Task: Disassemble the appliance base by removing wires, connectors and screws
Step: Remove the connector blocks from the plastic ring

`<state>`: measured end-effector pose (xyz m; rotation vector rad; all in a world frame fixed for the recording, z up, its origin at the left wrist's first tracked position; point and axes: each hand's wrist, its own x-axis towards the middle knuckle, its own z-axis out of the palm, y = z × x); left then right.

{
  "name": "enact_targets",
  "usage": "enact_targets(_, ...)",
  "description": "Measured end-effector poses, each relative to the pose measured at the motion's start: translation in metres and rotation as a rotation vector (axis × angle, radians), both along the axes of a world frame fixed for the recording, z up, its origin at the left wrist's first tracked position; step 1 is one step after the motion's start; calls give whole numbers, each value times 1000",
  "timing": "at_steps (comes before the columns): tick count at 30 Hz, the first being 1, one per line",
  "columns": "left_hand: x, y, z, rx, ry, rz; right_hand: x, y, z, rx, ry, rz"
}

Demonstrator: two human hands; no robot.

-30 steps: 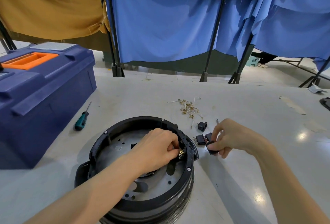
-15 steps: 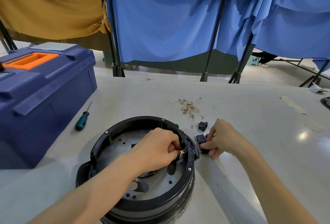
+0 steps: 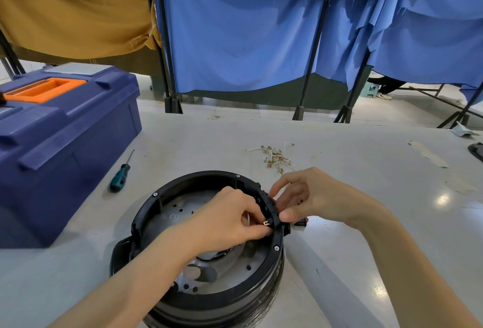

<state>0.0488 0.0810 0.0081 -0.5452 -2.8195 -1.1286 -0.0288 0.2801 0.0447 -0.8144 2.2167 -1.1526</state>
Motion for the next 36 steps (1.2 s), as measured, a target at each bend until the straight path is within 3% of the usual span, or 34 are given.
enact_targets(22, 3, 9, -8, -159, 172, 15, 4, -12, -4, 33, -5, -14)
enact_targets(36, 0, 9, -8, -89, 36, 36, 4, -9, -4, 10, -32, -3)
